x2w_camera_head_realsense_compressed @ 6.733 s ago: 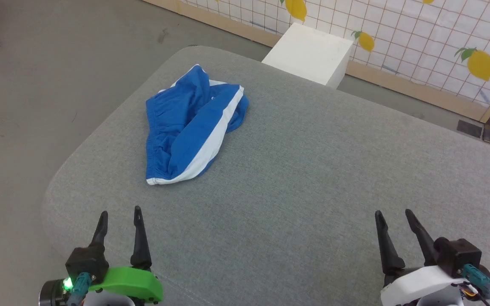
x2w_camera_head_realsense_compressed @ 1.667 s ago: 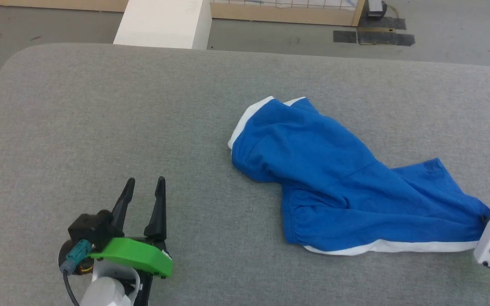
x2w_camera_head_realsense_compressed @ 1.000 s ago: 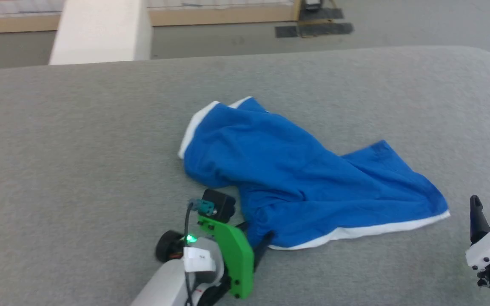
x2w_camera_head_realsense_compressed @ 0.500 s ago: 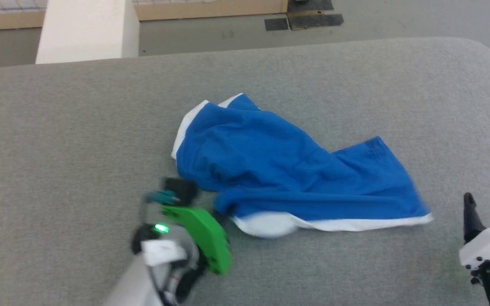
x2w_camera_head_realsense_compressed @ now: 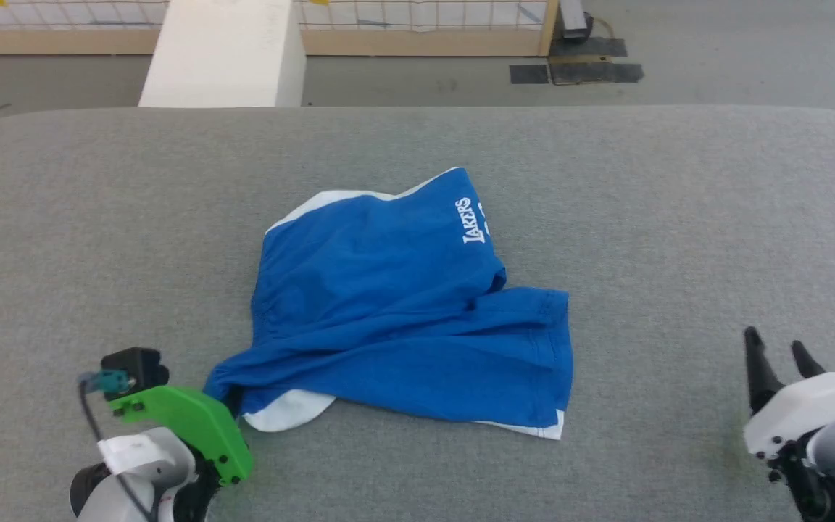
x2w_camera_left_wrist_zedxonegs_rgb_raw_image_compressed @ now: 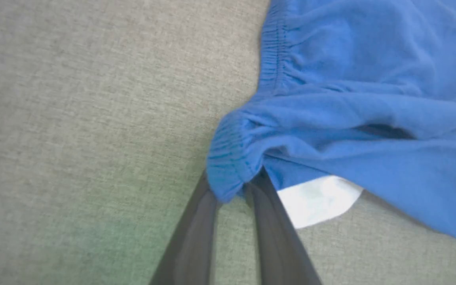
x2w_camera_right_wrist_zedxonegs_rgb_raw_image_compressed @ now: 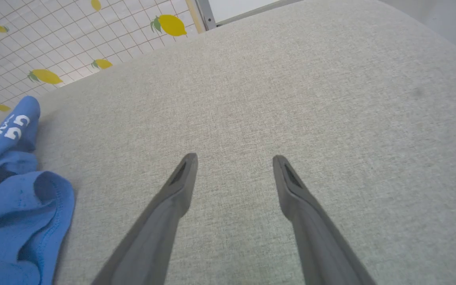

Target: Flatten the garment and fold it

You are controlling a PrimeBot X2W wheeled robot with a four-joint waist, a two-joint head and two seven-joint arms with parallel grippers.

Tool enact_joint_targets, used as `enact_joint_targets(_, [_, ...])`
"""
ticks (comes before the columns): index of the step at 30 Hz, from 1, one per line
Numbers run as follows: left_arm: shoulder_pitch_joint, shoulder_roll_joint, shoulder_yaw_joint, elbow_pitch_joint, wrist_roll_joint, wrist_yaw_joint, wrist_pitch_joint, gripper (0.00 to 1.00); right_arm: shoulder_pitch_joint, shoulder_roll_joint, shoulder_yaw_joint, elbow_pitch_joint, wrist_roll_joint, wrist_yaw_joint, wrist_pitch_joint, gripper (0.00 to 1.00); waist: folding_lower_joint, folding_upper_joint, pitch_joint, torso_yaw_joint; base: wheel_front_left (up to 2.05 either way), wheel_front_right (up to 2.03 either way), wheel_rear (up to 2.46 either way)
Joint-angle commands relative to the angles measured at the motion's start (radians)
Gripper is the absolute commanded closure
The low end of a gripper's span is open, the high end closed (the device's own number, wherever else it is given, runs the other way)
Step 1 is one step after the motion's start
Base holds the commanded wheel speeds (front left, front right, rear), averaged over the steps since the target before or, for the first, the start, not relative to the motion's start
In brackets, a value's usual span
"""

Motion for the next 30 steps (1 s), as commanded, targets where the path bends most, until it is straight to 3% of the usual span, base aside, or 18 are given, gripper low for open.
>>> enact_joint_targets(1, [0.004,-0.005,0.019,-0.008,-0.025,-0.008,-0.016,0.00,0.007,0.000,0.017,0.001,-0.002,-0.002,0.005,0.00,0.0000,0.0000,-0.005,0.014,0.00,0.00,0.00])
enact_joint_targets(4, [0.011,-0.028,0.059,-0.047,-0.077,-0.041,-0.073,0.00,0.008,0.000,0.058,-0.011,-0.003,-0.002,0.009,0.00,0.0000,0.0000,-0.008,0.024,0.00,0.00,0.00])
enact_joint_targets(7, [0.027,-0.048,0.142,-0.115,-0.119,-0.083,-0.213,0.00,-0.005,0.000,0.138,-0.035,0.001,-0.002,0.031,0.00,0.0000,0.0000,-0.006,0.032,0.00,0.00,0.00])
enact_joint_targets(10, [0.047,-0.057,0.197,-0.156,-0.083,-0.110,-0.395,0.00,-0.031,0.000,0.226,-0.059,-0.030,-0.002,0.076,0.00,0.0000,0.0000,-0.002,0.041,0.00,0.00,0.00])
enact_joint_targets(14, [0.083,-0.029,0.184,-0.153,0.079,-0.114,-0.583,0.00,-0.087,0.000,0.342,-0.076,-0.092,-0.002,0.186,0.00,0.0000,0.0000,0.011,0.063,0.00,0.00,0.00])
enact_joint_targets(19, [0.086,-0.032,0.126,-0.119,0.214,-0.108,-0.631,0.00,-0.173,0.000,0.407,-0.042,-0.184,-0.002,0.319,0.00,0.0000,0.0000,0.039,0.100,0.00,0.00,0.00])
enact_joint_targets(24, [0.058,-0.061,0.111,-0.093,0.237,-0.122,-0.640,0.00,-0.227,0.000,0.397,0.032,-0.261,-0.002,0.428,0.00,0.0000,0.0000,0.068,0.136,0.00,0.00,0.00])
enact_joint_targets(28, [0.041,-0.078,0.117,-0.081,0.243,-0.138,-0.642,0.00,-0.243,0.000,0.407,0.055,-0.255,-0.002,0.464,0.00,0.0000,0.0000,0.081,0.148,0.00,0.00,0.00])
enact_joint_targets(29, [0.038,-0.083,0.122,-0.081,0.243,-0.142,-0.642,0.00,-0.246,0.000,0.410,0.059,-0.251,-0.002,0.470,0.49,0.0000,0.0000,0.084,0.150,0.00,0.00,0.00])
enact_joint_targets(30, [0.036,-0.088,0.127,-0.082,0.246,-0.147,-0.642,0.00,-0.251,0.000,0.412,0.060,-0.247,-0.002,0.469,0.84,0.0000,0.0000,0.088,0.152,0.00,0.00,0.00])
